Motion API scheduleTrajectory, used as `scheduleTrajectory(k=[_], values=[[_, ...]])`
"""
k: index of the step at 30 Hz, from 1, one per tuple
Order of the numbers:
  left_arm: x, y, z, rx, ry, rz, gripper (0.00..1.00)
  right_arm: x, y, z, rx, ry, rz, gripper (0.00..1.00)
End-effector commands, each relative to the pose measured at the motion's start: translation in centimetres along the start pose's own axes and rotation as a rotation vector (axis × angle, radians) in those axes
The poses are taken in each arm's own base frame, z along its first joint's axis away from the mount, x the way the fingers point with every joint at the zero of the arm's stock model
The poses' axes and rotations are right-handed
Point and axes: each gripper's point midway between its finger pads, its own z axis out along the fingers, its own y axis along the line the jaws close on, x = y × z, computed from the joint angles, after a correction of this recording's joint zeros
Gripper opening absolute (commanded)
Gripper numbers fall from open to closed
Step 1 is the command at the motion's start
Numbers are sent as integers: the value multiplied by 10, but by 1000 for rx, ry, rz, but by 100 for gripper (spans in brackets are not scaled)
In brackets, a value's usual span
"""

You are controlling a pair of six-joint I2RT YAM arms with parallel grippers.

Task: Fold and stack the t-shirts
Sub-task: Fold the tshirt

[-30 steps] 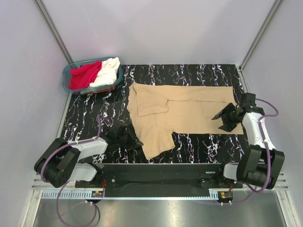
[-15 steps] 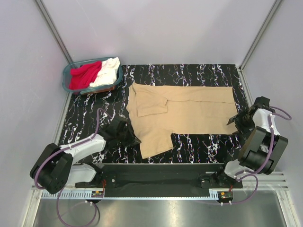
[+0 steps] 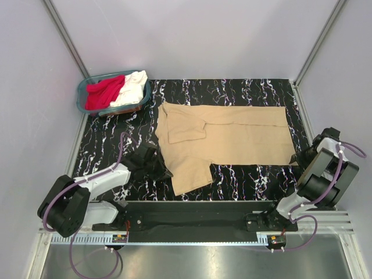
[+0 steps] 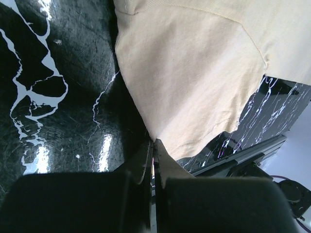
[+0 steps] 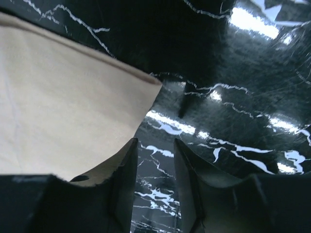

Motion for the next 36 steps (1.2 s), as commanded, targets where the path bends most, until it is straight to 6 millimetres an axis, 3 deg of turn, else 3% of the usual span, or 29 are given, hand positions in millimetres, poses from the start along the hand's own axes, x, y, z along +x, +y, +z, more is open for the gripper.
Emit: scheduleTrajectory(k=[1, 16, 21, 30, 34, 36], values=[[-5, -18, -2, 44, 3, 18, 0, -20, 0, 4, 16, -81, -16, 43], [-3, -18, -1, 30, 24, -5, 0, -32, -3, 29, 46, -110, 6, 43], [-3, -19, -3, 31, 20, -5, 0, -30, -3, 34, 44, -97, 3, 35], [-2, -18, -8, 40, 8, -5, 0, -27, -10, 42, 73, -84, -17, 32], [-1, -16, -9, 37, 6, -6, 0, -25, -12, 47, 81, -69, -25, 19], [-1, -16, -11, 40, 5, -2, 0, -23, -13, 46, 81, -69, -26, 7]])
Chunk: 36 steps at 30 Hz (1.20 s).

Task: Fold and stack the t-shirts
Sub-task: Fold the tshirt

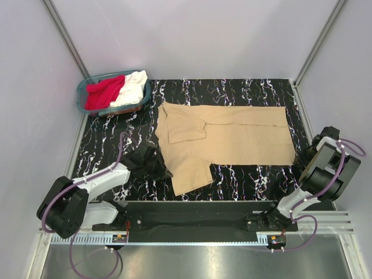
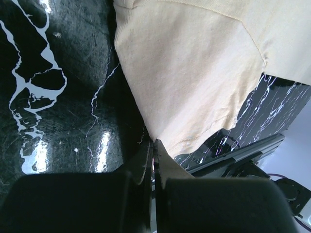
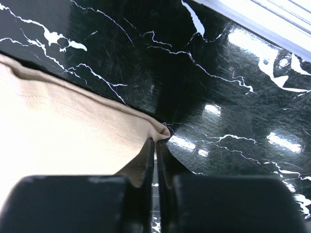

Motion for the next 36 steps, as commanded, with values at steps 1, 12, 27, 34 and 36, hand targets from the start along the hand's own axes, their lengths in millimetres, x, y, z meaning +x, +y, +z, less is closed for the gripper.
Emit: scheduleTrajectory(k=[1, 12, 27, 34, 36], values=[[-2, -14, -8, 49, -9, 11, 0, 6, -19, 19, 77, 4, -11, 3], [4, -8, -20, 76, -33, -17, 0, 13, -26, -6, 104, -12, 16, 0], [-73, -91, -35, 69, -206, 191, 0, -11, 25, -27, -41, -14, -19, 0], [-132, -120, -30, 64, -259, 177, 0, -47, 68, -32, -65, -55, -77, 0], [-150, -123, -25, 58, -267, 155, 0, -56, 83, -32, -78, -59, -99, 0]])
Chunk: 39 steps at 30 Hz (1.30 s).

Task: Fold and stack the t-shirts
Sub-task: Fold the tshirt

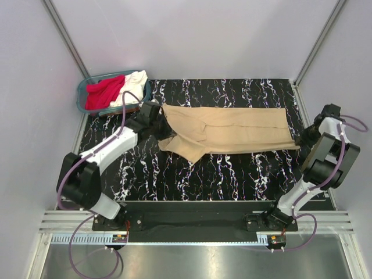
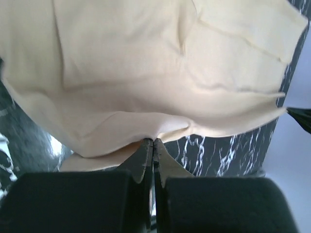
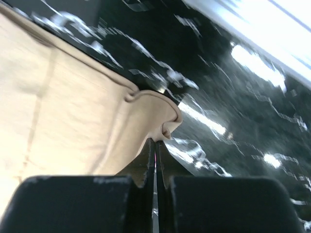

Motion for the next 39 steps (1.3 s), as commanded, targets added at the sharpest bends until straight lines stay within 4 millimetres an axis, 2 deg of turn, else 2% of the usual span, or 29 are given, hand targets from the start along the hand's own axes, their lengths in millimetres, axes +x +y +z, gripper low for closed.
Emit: scheduleTrajectory(k=[1, 5, 11, 13, 20, 27, 39], values=[[-35, -4, 8, -4, -44, 6, 0, -22, 22, -5, -18, -30, -30, 0], [-67, -2, 19, -11, -70, -32, 0, -39, 46, 2, -40, -41, -71, 0], [-100, -3, 28, -6, -102, -61, 0, -50, 71, 11, -61, -26, -114, 0], [-105, -3, 32, -9, -106, -62, 0, -55, 80, 14, -72, -31, -126, 0], [-118, -5, 47, -9, -106, -75, 0, -65, 92, 25, -65, -15, -143, 0], [-126, 5, 60, -41, -111, -111, 0, -67, 103, 37, -77, 5, -163, 1], [-132, 11, 83, -55, -87, -144, 0, -66, 105, 56, -61, 42, -184, 5]])
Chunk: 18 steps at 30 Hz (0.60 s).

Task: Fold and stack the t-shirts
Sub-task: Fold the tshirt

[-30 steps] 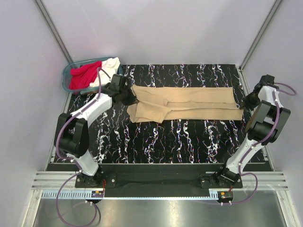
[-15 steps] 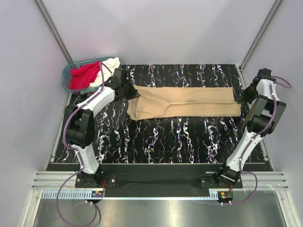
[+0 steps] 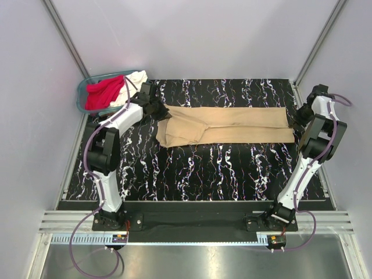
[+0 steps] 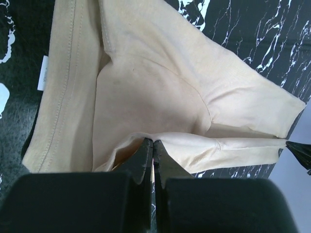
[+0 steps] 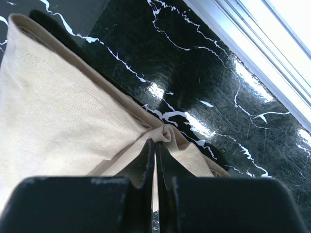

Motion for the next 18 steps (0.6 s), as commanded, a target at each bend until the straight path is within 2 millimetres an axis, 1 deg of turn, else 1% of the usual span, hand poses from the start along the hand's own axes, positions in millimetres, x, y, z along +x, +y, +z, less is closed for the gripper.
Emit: scheduleTrajectory(k=[1, 3, 6, 7, 9, 10, 11, 12, 13, 14, 15, 16, 17, 18], values=[[-17, -15, 2, 39, -34, -7, 0, -12, 7, -4, -24, -21, -14, 5], [-18, -16, 4, 38, -35, -6, 0, -12, 7, -3, -24, -18, -15, 6], [-21, -14, 9, 27, -44, 4, 0, -13, 8, 0, -22, -17, -21, 13], [-21, -11, 11, 17, -46, 18, 0, -17, 9, -1, -21, -26, -23, 20], [-27, -14, 12, 19, -63, 61, 1, -17, 8, -1, -14, -18, -25, 26], [-34, -14, 12, 0, -83, 109, 2, -21, 10, -4, -16, -26, -29, 27], [-36, -14, 11, -6, -88, 138, 6, -20, 10, -6, -14, -23, -30, 31], [-35, -9, 9, -38, -74, 171, 20, -21, 11, -10, -13, -27, -35, 33], [-48, -15, 3, -60, -109, 243, 25, -26, 13, -16, -8, -44, -40, 36], [-49, -17, -2, -78, -110, 284, 27, -25, 13, -21, -4, -45, -44, 43], [-46, -11, -9, -116, -94, 320, 31, -26, 13, -25, -3, -47, -46, 46], [-53, -13, -24, -135, -130, 378, 41, -28, 14, -34, -4, -65, -53, 48], [-49, -11, -31, -139, -125, 397, 47, -27, 14, -39, -2, -67, -54, 51], [-48, -10, -39, -136, -127, 411, 50, -27, 14, -44, -5, -71, -56, 58]])
